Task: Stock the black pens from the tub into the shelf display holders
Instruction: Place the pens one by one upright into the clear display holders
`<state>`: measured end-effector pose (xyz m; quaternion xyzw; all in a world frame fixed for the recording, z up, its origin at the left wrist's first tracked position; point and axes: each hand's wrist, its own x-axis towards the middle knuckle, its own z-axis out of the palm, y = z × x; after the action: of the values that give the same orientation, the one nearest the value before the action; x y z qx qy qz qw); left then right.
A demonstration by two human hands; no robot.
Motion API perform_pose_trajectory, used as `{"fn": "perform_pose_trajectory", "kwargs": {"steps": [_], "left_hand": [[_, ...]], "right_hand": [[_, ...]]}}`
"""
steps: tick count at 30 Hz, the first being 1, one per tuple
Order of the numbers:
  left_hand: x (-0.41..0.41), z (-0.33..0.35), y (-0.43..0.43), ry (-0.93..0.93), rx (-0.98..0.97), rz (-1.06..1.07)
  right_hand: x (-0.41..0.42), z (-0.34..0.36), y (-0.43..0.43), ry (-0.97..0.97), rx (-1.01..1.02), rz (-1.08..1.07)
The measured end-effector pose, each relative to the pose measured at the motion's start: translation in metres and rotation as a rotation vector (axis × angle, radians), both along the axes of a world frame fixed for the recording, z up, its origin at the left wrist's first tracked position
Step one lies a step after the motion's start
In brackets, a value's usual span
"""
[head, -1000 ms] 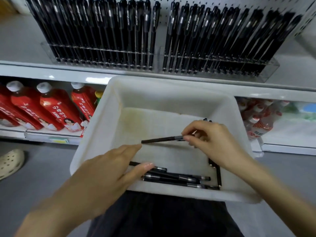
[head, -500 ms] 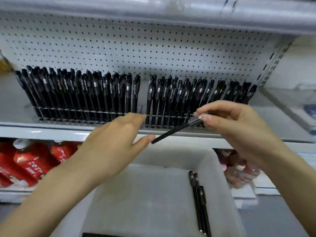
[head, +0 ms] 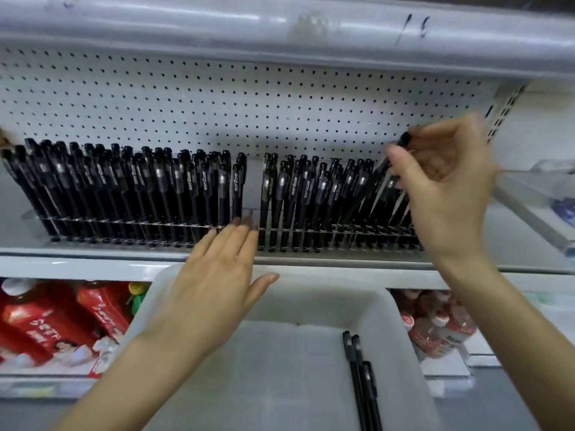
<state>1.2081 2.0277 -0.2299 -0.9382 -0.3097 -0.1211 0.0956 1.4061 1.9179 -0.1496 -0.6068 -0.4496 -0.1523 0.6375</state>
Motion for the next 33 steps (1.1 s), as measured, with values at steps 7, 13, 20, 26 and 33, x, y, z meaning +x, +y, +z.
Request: {"fn": "perform_pose_trajectory", "kwargs": {"steps": [7,13,20,26,33], "left_hand": [[0.003,-0.011,0.004,0.028,-0.068,0.006],[0.003,-0.012,0.006,0.073,-0.054,-0.017],[0.001,-0.016,0.006,0.041,-0.032,-0.025],[-0.001,-0.013,0.007,0.063,-0.034,-0.071],[-0.012,0.003,-0.003,0.067,-0.136,-0.024]], "right_hand": [[0.002,-0.015,0.013,-0.018,-0.093,-0.013],[0.009,-0.027,0.019,0.045,-0.233,0.065],[0.009,-0.03,0.019,-0.03,-0.381,0.071],[0.012,-0.028,0.017,-0.093,-0.374,-0.038],[-0.02,-0.02,-0.01,-0.074,-0.345,0.031]]}}
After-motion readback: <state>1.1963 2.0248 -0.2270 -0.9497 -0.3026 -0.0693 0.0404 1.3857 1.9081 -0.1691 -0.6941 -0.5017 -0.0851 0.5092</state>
